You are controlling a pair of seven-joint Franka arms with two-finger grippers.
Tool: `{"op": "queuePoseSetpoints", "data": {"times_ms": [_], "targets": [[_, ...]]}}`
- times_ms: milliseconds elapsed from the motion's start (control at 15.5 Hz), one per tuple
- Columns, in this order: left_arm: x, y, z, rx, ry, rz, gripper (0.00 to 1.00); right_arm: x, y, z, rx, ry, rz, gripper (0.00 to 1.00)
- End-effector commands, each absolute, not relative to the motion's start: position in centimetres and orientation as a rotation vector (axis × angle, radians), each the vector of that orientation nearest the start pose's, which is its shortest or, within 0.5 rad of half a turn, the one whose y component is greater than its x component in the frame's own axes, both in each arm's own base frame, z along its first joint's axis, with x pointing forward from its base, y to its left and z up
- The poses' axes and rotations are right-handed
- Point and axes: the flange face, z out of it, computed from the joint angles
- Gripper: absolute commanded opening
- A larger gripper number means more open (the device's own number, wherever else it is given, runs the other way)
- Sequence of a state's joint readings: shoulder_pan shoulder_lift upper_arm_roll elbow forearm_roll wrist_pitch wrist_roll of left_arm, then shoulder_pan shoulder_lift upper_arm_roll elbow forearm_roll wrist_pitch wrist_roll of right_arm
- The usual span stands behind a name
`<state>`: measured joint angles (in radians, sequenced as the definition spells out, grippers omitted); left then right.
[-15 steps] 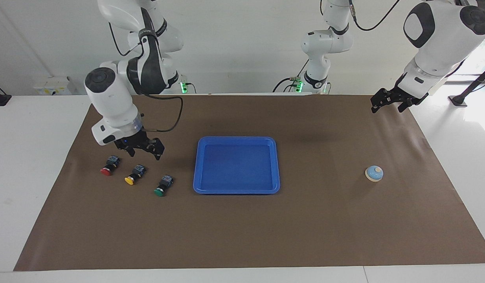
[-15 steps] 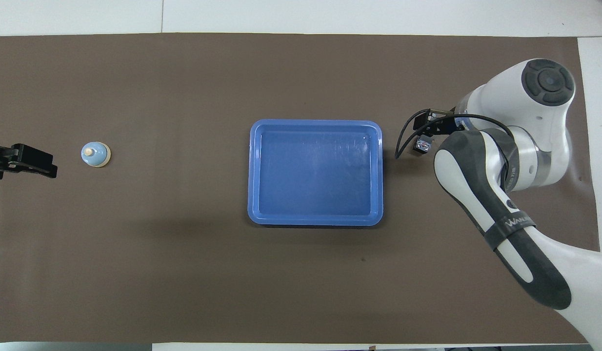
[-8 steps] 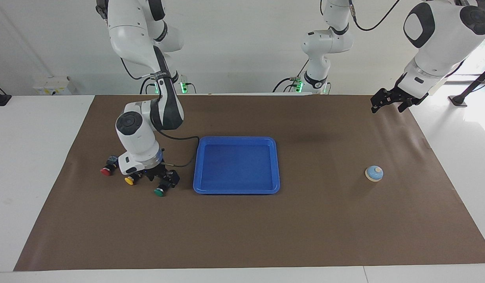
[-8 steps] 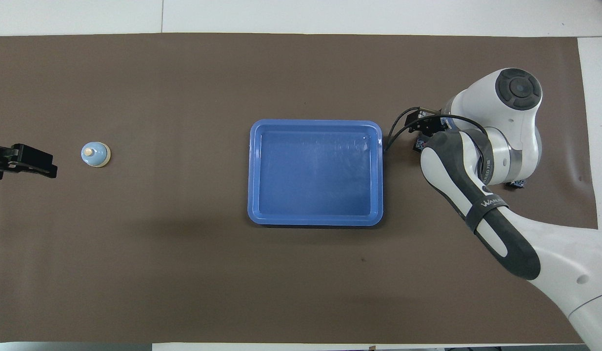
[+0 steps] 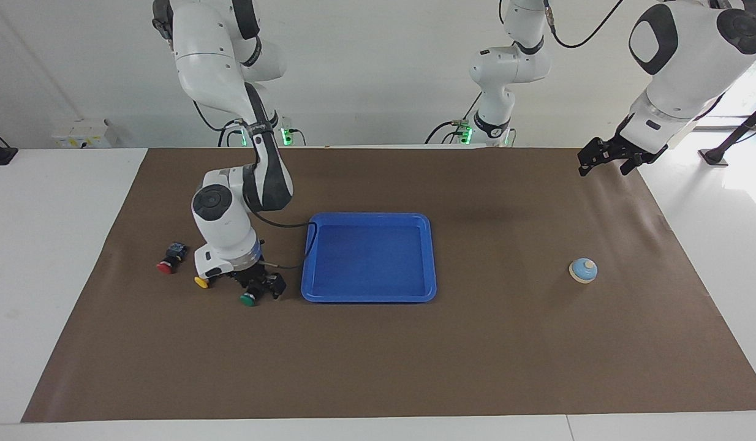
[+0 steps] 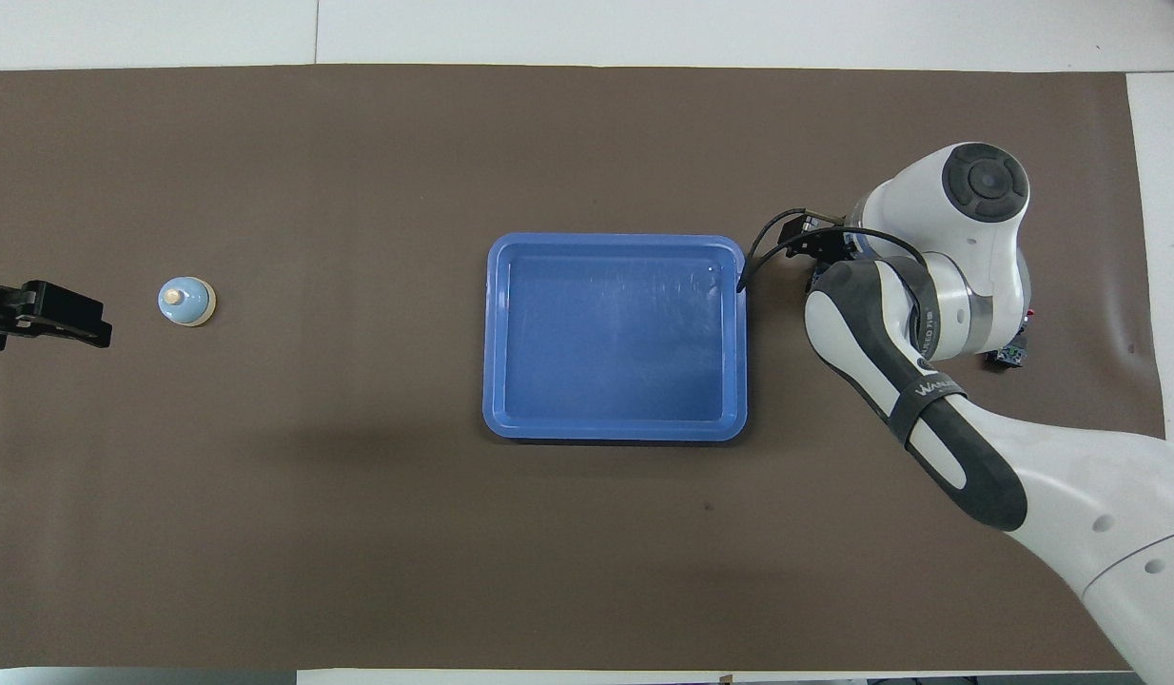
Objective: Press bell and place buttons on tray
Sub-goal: 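Carry the green button into the blue tray and release it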
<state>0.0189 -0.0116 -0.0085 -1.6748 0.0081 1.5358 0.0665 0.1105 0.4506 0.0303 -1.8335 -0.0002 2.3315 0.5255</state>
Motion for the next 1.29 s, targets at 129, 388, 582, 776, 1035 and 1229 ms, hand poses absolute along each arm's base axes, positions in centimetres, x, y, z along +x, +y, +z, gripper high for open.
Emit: {"op": "queuePoseSetpoints", "data": {"times_ms": [129,388,582,776,1035,1229], "targets": [[53.8,0.7,58.5,-3.139,0.070,0.205,1.00,63.9,9.1,29.0,-3.063,0.654,0.017,0.00],[53.8,0.7,58.5,-3.139,0.070,0.205,1.00,65.5,10.2,34.9,-3.072,0.633,0.104,0.00],[53.8,0.7,58.5,-3.139,0.070,0.205,1.00,65.6,15.8,40.3,-3.088,0.497,0.170,0.00],[53.8,0.7,58.5,-3.139,0.070,0.205,1.00,63.6,22.5,39.2,-3.108,0.335,0.171,0.00],[53.8,0.7,58.5,-3.139,0.070,0.205,1.00,61.7,26.4,36.1,-3.104,0.245,0.118,0.00],[53.8,0.7,58.5,-3.139,0.070,0.205,1.00,60.6,26.7,33.2,-3.103,0.234,0.100,0.00]]}}
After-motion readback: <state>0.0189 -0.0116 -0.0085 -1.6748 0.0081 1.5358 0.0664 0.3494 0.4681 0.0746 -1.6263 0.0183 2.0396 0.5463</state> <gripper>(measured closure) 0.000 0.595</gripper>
